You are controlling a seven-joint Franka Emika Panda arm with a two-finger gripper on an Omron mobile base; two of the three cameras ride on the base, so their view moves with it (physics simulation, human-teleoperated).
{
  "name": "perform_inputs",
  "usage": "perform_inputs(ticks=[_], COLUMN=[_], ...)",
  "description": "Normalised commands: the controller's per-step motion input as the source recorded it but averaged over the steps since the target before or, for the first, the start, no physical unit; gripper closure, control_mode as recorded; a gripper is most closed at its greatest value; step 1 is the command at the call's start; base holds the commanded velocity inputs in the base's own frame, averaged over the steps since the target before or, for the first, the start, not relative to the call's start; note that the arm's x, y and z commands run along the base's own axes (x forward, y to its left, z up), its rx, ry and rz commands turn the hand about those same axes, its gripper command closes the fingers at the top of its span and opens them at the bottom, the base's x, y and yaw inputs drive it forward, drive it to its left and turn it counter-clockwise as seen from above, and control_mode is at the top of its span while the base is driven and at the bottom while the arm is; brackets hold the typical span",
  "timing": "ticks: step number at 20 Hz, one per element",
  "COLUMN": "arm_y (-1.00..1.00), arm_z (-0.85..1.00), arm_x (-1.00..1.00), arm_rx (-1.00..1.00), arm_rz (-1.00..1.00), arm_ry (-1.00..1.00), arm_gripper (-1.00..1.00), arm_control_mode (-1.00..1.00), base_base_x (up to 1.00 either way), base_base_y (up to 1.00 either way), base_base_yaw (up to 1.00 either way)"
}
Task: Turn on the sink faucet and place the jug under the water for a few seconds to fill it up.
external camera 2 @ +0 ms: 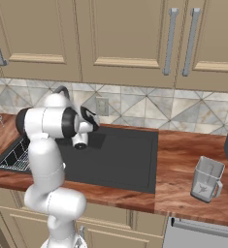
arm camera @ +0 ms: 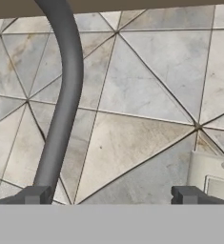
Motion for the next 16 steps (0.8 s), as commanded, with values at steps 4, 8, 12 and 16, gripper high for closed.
perform_inputs(ticks=[4,8,12,16], arm_y=[0.01,0.09,0.13,0.15], arm_z=[-0.22,-0.21,-0.18,-0.15], arm_x=[0.29,0.29,0.29,0.32], arm_rx=[0.0,0.0,-0.01,0.0], arm_rz=[-0.01,-0.01,-0.01,-0.01], arm_ry=[0.0,0.0,0.0,0.0], arm_gripper=[-1.0,-1.0,-1.0,-1.0], arm_control_mode=[-1.0,-1.0,-1.0,-1.0], base_base_x=[0.0,0.0,0.0,0.0], base_base_y=[0.0,0.0,0.0,0.0], base_base_yaw=[0.0,0.0,0.0,0.0])
